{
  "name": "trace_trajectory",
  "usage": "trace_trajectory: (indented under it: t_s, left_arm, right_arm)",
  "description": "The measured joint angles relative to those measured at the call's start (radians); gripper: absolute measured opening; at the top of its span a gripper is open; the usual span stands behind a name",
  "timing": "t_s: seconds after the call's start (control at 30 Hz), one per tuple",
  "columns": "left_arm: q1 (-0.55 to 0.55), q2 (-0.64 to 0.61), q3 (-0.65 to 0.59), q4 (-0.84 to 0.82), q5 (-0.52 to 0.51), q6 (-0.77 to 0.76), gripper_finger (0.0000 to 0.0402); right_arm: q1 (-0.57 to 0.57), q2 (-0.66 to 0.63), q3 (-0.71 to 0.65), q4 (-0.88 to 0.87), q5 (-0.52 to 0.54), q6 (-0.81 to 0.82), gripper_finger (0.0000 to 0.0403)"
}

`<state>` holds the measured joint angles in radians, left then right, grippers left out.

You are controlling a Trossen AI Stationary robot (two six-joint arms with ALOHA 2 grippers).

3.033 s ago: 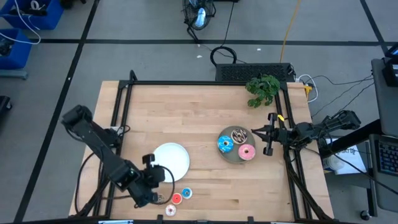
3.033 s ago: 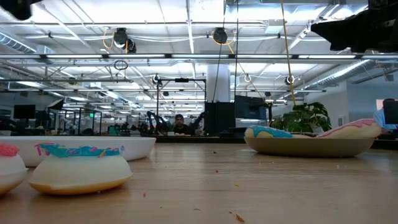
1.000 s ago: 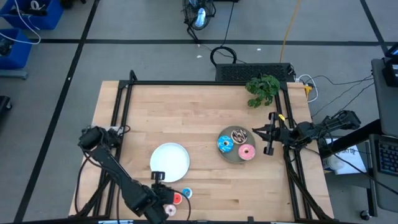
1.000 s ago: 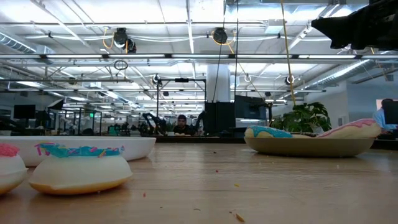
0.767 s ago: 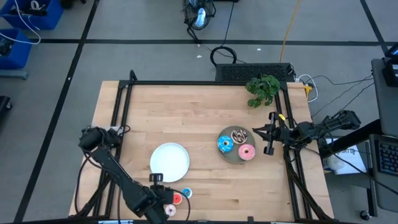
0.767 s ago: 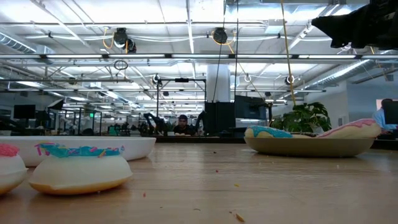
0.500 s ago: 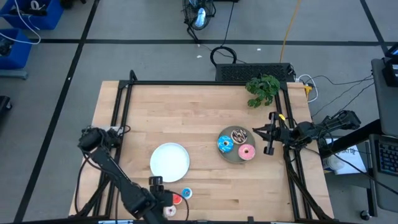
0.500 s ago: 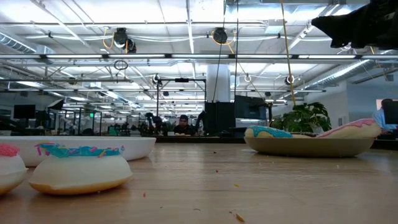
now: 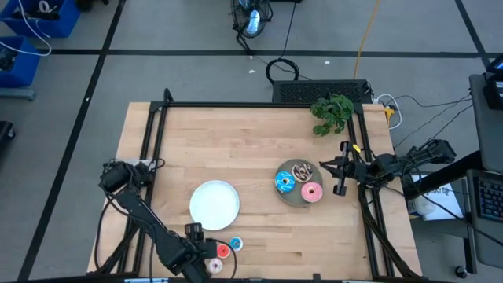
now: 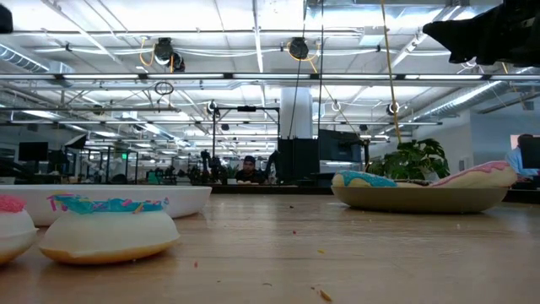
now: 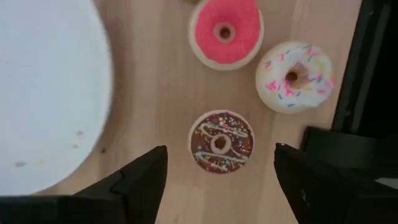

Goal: Pick & Place donuts
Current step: Put the brown donut on the white plate

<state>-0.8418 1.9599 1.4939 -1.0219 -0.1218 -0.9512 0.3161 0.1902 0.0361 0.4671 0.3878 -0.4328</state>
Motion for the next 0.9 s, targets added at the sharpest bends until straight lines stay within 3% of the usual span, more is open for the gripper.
trace_trajectory:
  t_s: [0.9]
  left_arm:
    - [0.046,0.000,-0.195,0.269,0.131,0.029,0.0294]
  right_arm:
    - [0.000,0.000,0.000,0.000,0.000,-0.002,0.0000]
